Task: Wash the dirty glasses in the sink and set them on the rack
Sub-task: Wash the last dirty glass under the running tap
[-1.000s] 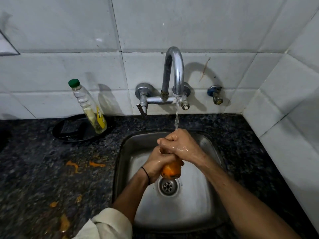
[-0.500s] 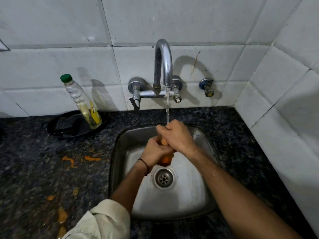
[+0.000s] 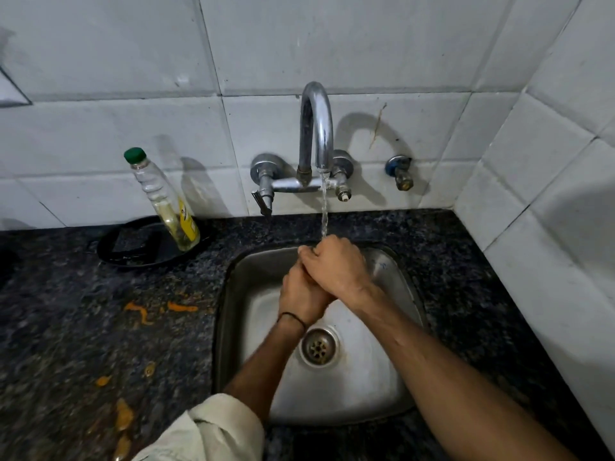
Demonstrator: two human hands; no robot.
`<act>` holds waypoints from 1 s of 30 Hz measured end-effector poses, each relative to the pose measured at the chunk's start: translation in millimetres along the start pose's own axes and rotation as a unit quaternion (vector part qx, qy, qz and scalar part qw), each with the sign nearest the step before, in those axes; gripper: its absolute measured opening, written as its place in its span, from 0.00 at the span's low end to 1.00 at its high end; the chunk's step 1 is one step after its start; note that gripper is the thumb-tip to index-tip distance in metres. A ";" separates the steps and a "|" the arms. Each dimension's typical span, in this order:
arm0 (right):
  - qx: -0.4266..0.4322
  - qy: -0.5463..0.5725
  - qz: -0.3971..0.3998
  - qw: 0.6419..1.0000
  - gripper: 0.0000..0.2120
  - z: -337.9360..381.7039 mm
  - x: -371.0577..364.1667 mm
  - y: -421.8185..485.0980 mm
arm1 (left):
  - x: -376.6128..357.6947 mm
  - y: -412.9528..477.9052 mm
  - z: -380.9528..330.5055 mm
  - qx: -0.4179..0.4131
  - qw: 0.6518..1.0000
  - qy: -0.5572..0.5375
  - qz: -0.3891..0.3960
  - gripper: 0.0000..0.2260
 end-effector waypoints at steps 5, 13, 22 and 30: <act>0.050 -0.048 0.019 0.997 0.20 4.9 4.5 -1.8 | -17.3 -3.1 1.4 0.005 0.991 -0.104 0.088 0.17; -0.014 -0.011 -0.001 1.000 0.19 0.1 -2.3 -11.1 | 1.6 -0.3 3.4 -0.025 0.999 0.048 -0.007 0.13; 0.088 0.073 0.174 0.978 0.20 5.9 -15.1 -17.5 | -24.6 -20.1 13.8 0.057 0.930 -0.266 0.249 0.17; 0.018 -0.049 0.026 0.998 0.21 1.0 -4.4 -6.9 | -10.2 -5.2 7.7 -0.003 0.995 -0.084 0.044 0.14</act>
Point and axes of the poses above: each hand's wrist, its own y-axis towards the middle knuckle, its own x-axis out of the back of the hand, z = x × y, the point moved 10 cm from there along y, towards the middle knuckle, and after that the axes turned 6 degrees about -x, right-handed, at the moved point
